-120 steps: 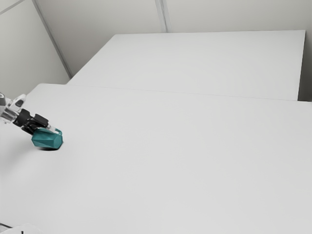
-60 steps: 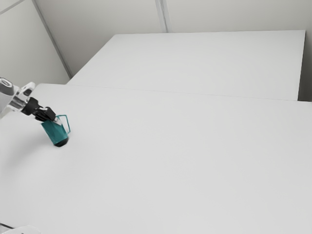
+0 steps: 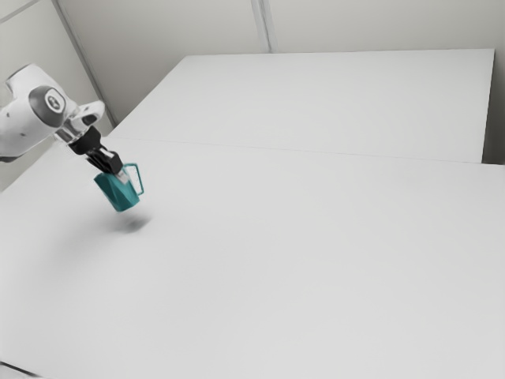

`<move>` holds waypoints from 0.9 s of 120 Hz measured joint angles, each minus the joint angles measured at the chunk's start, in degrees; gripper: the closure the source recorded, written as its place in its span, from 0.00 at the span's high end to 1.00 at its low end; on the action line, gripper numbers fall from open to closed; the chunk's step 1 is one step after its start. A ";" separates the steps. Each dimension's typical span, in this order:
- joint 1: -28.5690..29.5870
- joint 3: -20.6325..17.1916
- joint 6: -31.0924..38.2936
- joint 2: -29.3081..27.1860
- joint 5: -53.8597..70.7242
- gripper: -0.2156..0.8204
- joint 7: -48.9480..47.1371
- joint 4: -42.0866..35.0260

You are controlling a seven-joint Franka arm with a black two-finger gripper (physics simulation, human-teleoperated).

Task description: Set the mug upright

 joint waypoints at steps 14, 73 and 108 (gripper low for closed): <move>-6.66 -0.03 3.57 -2.36 9.64 0.03 -5.52 -2.42; -17.88 -5.63 14.20 -15.65 31.77 0.03 -39.38 -22.00; -18.95 -7.75 15.84 -13.50 32.70 0.03 -54.86 -24.80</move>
